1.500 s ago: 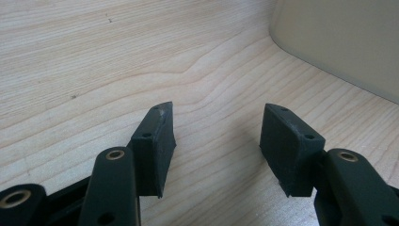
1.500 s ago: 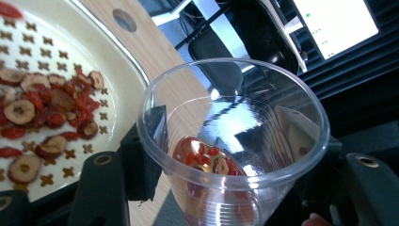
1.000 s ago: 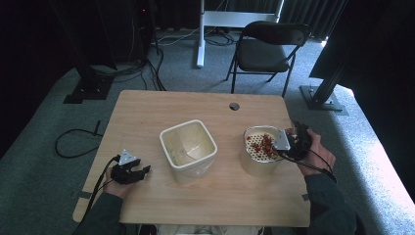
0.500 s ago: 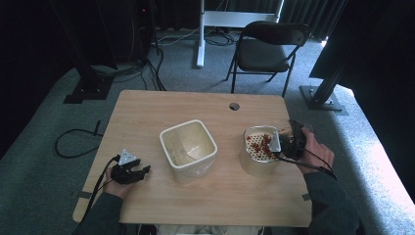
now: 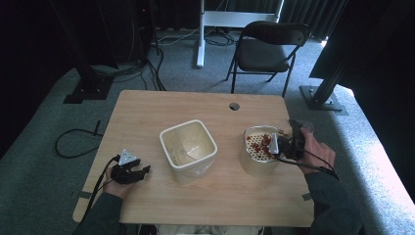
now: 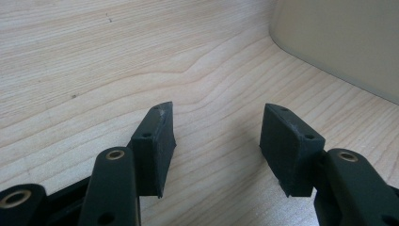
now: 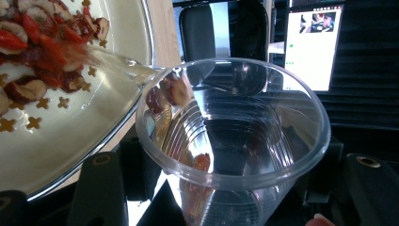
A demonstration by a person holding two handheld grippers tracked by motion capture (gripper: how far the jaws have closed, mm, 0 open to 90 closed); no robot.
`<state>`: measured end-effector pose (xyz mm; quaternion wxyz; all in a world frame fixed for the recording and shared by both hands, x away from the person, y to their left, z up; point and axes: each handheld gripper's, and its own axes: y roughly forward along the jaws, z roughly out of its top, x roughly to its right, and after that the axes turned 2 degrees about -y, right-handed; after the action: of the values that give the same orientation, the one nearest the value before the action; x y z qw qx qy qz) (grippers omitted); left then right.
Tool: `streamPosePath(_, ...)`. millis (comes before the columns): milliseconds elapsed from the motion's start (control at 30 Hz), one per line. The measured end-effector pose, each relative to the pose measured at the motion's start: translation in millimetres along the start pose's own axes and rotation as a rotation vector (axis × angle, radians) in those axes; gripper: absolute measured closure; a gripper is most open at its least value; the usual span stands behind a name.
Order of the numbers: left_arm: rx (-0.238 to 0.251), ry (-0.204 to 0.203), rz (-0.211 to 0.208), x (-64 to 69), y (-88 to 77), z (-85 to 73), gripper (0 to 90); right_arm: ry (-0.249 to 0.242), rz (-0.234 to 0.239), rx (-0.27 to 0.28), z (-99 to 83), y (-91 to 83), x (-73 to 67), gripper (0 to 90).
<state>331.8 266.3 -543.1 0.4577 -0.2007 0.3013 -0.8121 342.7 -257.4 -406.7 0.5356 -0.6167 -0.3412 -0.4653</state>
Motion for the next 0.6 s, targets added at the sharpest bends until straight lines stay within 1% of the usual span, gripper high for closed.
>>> streamPosePath(33, 0.000, 0.000, 0.000, 0.0, 0.0, 0.0, 46.0, 0.000, 0.000, 0.000, 0.0, 0.0, 0.0, 36.5)
streamPosePath(67, 0.000, 0.000, 0.000, 0.0, 0.0, 0.0, 46.0, -0.013, -0.005, -0.006, 0.0, 0.1, -0.2, 36.5)
streamPosePath(200, 0.000, 0.000, 0.000, -0.1, -0.2, -0.1, 46.0, -0.030, -0.006, -0.010, 0.9, 0.1, -0.6, 36.5)
streamPosePath(300, 0.000, 0.000, 0.001, -0.1, -0.2, -0.1, 46.0, -0.052, -0.012, -0.015, 2.1, -0.1, -1.1, 36.5)
streamPosePath(500, 0.000, 0.000, 0.000, -0.1, -0.2, -0.1, 46.0, -0.059, -0.016, -0.011, 4.4, -1.5, -1.2, 36.3)
streamPosePath(600, 0.000, 0.000, 0.000, -0.1, -0.2, -0.1, 46.0, -0.064, -0.017, 0.004, 7.9, -4.0, -2.0, 35.9)
